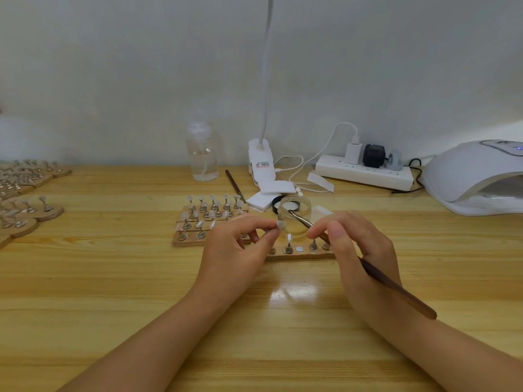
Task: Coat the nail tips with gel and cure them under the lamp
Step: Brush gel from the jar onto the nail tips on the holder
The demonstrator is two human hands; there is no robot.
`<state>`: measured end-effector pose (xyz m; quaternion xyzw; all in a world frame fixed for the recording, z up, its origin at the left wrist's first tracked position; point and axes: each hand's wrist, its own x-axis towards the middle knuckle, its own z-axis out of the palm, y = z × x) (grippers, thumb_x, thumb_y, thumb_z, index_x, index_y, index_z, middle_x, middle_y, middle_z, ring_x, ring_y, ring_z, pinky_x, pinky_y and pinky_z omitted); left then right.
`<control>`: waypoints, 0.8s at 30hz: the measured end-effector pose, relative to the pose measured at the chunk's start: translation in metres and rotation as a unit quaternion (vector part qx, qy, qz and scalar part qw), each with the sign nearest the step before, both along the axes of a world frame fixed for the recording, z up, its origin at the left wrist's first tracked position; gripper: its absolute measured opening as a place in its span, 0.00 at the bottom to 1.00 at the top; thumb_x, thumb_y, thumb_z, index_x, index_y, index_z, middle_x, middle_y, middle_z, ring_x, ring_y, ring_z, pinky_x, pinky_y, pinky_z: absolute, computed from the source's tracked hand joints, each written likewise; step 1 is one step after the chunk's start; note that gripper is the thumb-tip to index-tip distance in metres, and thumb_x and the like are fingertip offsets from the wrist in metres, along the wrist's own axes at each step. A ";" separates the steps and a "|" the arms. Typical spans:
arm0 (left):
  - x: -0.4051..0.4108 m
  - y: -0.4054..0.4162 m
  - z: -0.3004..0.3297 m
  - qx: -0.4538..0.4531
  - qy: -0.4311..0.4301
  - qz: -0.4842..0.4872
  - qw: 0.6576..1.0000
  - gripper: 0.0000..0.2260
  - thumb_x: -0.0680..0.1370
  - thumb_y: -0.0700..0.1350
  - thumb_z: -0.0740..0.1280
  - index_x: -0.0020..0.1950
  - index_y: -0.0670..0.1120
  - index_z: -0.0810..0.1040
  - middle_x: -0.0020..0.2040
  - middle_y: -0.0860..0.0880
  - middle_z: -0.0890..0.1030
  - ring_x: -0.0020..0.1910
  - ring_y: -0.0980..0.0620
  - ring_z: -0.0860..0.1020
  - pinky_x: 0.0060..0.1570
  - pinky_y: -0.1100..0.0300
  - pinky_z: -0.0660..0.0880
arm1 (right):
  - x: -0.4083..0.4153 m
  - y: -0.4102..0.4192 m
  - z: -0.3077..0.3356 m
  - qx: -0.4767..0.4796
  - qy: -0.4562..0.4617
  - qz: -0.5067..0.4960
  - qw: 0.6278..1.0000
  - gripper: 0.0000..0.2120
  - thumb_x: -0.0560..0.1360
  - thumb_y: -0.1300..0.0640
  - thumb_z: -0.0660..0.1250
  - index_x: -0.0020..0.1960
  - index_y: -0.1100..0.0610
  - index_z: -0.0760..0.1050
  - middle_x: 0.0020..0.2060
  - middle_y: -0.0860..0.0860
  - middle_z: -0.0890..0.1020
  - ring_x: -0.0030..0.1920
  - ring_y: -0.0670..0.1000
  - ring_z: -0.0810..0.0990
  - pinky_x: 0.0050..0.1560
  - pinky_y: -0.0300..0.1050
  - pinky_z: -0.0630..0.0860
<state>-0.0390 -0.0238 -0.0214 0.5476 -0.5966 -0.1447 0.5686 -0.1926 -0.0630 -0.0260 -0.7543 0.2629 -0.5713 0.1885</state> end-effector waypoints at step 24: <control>0.000 0.002 0.000 -0.007 0.000 0.001 1.000 0.10 0.69 0.37 0.72 0.39 0.53 0.81 0.35 0.57 0.82 0.28 0.66 0.74 0.28 0.73 0.65 | -0.004 0.003 -0.003 0.058 -0.011 0.058 0.997 0.20 0.75 0.50 0.50 0.34 0.51 0.77 0.35 0.46 0.81 0.37 0.44 0.78 0.43 0.44 0.71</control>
